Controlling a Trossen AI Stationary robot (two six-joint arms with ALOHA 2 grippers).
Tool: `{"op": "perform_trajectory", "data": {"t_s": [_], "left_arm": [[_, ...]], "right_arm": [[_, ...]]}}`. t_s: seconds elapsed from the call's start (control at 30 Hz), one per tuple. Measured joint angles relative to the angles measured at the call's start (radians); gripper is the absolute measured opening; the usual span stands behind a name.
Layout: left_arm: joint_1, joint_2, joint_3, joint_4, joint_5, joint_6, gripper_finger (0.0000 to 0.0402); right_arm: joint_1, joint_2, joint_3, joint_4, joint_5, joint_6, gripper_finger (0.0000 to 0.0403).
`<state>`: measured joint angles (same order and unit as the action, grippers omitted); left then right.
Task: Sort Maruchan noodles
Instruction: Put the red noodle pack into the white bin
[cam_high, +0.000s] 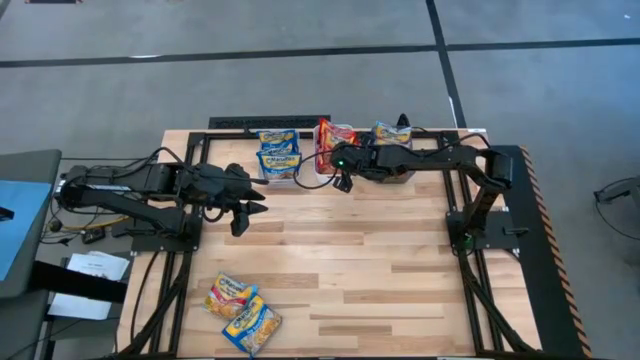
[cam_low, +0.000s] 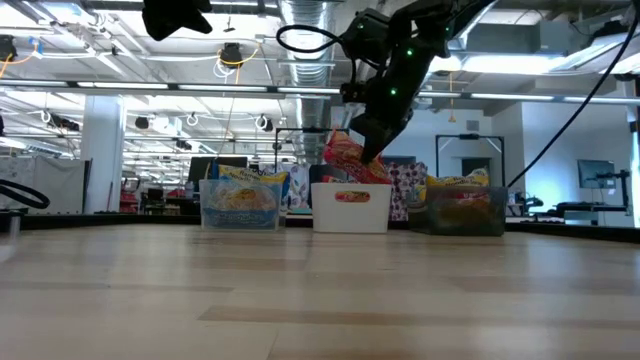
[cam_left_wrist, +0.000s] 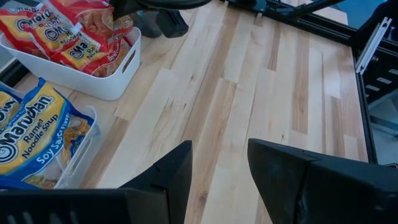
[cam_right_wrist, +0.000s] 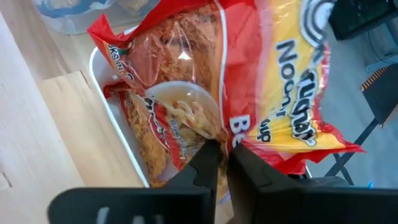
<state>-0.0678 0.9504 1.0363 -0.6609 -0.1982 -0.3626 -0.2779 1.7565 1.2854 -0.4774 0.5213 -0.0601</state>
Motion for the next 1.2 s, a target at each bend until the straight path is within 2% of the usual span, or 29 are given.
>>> {"op": "perform_trajectory", "data": {"t_s": [0.27, 0.5, 0.63, 0.8, 0.9, 1.2], "left_arm": [[0.0, 0.0, 0.0, 0.0, 0.0, 0.0, 0.0144], [0.0, 0.0, 0.0, -0.003, 0.0, 0.0, 0.0144], [0.0, 0.0, 0.0, -0.009, 0.0, 0.0, 0.0144], [0.0, 0.0, 0.0, -0.009, 0.0, 0.0, 0.0144], [0.0, 0.0, 0.0, -0.009, 0.0, 0.0, 0.0144], [0.0, 0.0, 0.0, -0.014, 0.0, 0.007, 0.0144]], "right_arm": [[0.0, 0.0, 0.0, 0.001, 0.003, 0.0, 0.0084], [0.0, -0.004, 0.01, -0.01, -0.006, 0.009, 0.0097], [-0.007, -0.005, 0.054, -0.067, -0.06, 0.087, 0.0097], [-0.059, 0.007, 0.06, -0.071, -0.277, 0.212, 0.0097], [-0.083, 0.041, 0.06, -0.081, -0.311, 0.266, 0.0097], [-0.077, 0.129, 0.061, -0.016, -0.334, 0.289, 0.0098]]}}
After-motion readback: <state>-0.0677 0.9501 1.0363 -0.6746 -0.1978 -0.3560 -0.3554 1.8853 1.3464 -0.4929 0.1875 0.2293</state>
